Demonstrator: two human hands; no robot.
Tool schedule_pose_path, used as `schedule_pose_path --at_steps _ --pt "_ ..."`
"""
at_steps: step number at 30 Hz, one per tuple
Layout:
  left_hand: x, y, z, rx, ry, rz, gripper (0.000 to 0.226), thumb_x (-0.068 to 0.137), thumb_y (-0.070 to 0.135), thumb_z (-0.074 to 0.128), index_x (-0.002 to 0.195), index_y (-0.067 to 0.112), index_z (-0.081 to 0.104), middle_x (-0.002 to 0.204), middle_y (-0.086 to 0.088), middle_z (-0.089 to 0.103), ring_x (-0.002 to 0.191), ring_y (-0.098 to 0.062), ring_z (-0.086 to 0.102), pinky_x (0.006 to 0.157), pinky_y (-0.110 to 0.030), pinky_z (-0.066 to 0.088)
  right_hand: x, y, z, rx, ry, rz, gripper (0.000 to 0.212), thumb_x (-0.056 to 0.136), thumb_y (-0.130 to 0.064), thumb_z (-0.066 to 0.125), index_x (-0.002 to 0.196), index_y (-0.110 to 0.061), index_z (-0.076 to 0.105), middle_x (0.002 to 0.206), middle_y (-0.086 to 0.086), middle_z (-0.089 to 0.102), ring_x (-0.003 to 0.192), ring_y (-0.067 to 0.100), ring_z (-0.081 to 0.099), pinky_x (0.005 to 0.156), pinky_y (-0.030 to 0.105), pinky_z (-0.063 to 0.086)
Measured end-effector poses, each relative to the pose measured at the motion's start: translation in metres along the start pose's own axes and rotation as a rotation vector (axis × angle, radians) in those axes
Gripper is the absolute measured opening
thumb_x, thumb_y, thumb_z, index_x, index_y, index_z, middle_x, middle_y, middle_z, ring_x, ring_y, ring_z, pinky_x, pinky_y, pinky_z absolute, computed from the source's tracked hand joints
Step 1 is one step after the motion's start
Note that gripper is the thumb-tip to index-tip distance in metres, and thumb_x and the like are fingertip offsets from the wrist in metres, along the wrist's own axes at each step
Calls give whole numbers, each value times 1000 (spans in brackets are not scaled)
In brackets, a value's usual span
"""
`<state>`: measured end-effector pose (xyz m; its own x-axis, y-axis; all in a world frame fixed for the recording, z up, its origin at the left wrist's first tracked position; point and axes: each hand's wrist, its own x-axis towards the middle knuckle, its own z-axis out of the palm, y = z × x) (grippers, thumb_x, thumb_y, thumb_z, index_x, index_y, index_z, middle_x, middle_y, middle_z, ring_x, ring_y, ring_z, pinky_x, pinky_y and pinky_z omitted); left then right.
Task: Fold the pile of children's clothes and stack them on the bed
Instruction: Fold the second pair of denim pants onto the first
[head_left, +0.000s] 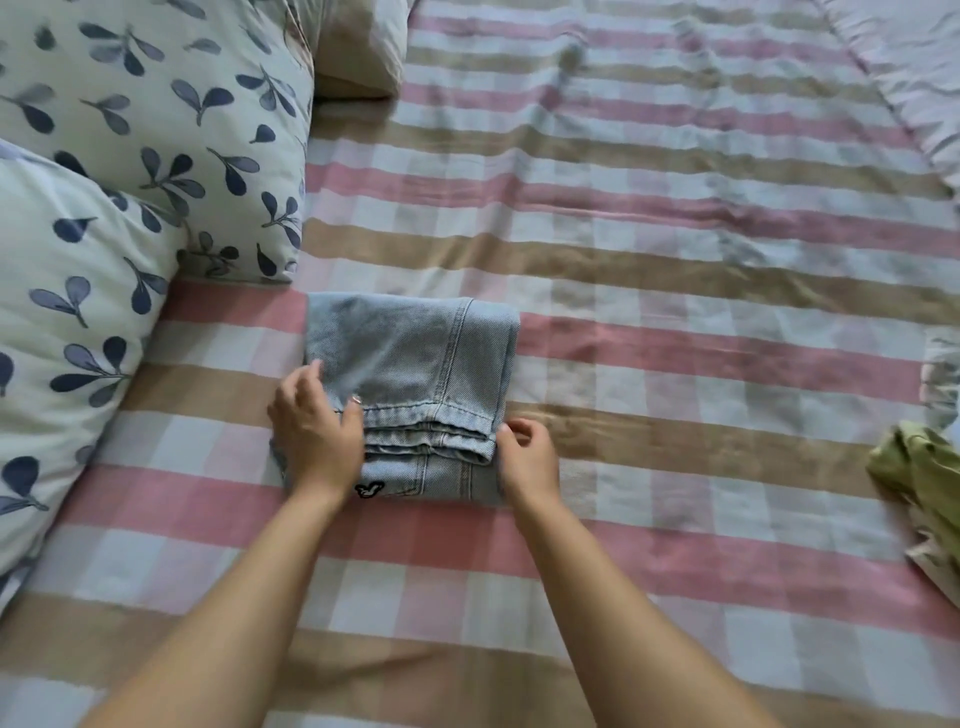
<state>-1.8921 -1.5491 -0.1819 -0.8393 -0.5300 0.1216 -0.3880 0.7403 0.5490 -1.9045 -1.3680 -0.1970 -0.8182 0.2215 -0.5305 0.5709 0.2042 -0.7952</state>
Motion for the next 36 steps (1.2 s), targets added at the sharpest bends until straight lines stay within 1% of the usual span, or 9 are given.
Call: schedule_pose_path --at_steps 3,7,11,17,24,27,31,34,36 --pt "-47 33 -13 -191 -118 188 34 82 -2 59 116 -1 55 107 -18 60 102 -35 53 92 -35 36 -34 16 -42 39 -1 1 17 91 -12 53 107 -12 55 101 10 64 88 22 63 79 32 48" --pt "-108 84 -26 -345 -347 189 22 84 -1 58 105 7 61 94 -2 63 84 -20 59 81 -38 49 -76 23 -108 88 -22 -9 12 92 -10 48 96 -17 58 85 3 67 70 11 63 60 20 42" --pt "-168 147 -28 -376 -539 216 17 88 6 57 104 9 63 87 8 63 76 -6 59 72 -21 48 -110 24 -183 49 4 -84 18 92 -7 50 86 -21 59 78 1 68 67 12 64 52 11 41" --pt "-266 260 -3 -380 -687 358 17 92 17 54 106 16 62 96 5 65 82 -5 58 73 -19 47 -134 40 -324 2 135 -160 20 91 -6 52 84 -24 60 75 -1 67 69 13 65 67 26 50" --pt "-371 401 53 -514 -821 422 13 87 8 58 96 15 64 89 5 65 80 -3 59 73 -18 48 -125 70 -490 -60 257 -205 16 88 -6 57 86 -20 61 84 -2 68 81 12 64 77 31 51" --pt "-399 445 82 -526 -814 420 17 87 7 58 103 12 62 99 2 60 86 -4 56 79 -18 46 -112 86 -547 -167 319 -233 10 88 -11 58 92 -19 63 90 -5 67 85 11 62 77 28 50" --pt "-408 485 118 -458 -608 348 34 84 8 63 118 9 56 116 -5 51 110 -18 47 97 -20 32 -91 99 -608 -282 422 -339 20 87 -11 58 91 -30 57 91 -14 60 89 3 54 74 16 40" --pt "-396 508 144 -403 -515 246 45 86 14 62 127 4 46 128 -12 44 121 -24 37 97 -14 18 -69 100 -640 -410 556 -415 18 84 -10 63 96 -22 62 100 -6 57 100 15 48 83 23 36" --pt "-384 518 160 -400 -558 153 53 88 20 61 133 2 39 133 -14 41 126 -25 36 104 -22 23 -50 100 -652 -531 636 -403 26 79 -13 70 104 -12 65 112 7 57 108 29 47 91 34 36"
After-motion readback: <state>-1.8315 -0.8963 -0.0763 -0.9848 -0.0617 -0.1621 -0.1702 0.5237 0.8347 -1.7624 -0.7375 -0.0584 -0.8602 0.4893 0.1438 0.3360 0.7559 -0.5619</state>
